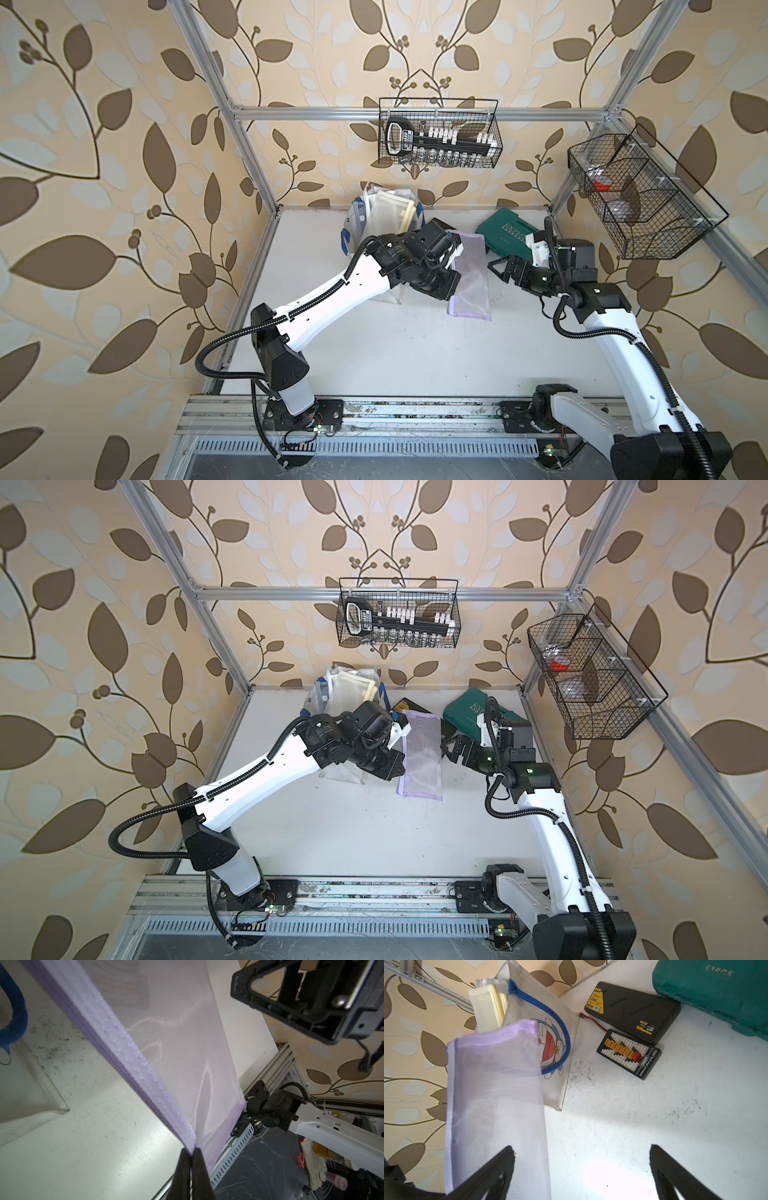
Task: Put the pencil pouch into the canvas bag
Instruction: Place the pencil pouch in the canvas bag.
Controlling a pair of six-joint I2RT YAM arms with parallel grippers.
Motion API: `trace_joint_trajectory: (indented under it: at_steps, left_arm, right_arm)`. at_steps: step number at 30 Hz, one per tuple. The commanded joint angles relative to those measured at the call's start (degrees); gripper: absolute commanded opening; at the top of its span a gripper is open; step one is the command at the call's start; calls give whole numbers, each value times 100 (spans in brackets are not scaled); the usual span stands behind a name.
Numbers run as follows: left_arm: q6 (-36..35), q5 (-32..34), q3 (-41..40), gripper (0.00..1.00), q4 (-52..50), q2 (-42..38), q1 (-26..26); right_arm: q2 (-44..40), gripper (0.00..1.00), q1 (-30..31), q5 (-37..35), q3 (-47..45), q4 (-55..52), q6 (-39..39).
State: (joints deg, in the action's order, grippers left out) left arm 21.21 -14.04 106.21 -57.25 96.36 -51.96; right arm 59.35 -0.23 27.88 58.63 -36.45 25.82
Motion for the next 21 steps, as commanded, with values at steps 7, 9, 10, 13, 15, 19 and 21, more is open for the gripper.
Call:
trace_joint_trajectory:
  at_steps: [7,9,10,13,15,19,21]
  left_arm:
    - [-301,-78,1061,0,-529,-456,1039]
    - [-331,-105,1068,0,-488,-542,1245]
    - [-356,-117,1262,0,-469,-571,1344]
    - [-363,-203,1295,0,-382,-628,1617]
    - [-342,-257,1313,0,-314,-658,1809]
    - [-380,-307,1493,0,-272,-665,2194]
    - [-433,-310,1589,0,-239,-645,2395]
  right_arm:
    - [82,100,-78,128,320,-231,-60]
    - [73,100,-80,106,342,-276,-68]
    - [77,99,-87,102,365,-311,-83]
    - [102,100,-84,87,502,-429,-114]
    - [89,100,-83,94,574,-485,-121]
    - [34,100,-89,134,645,-541,-121]
    - [31,99,-83,189,628,-560,-146]
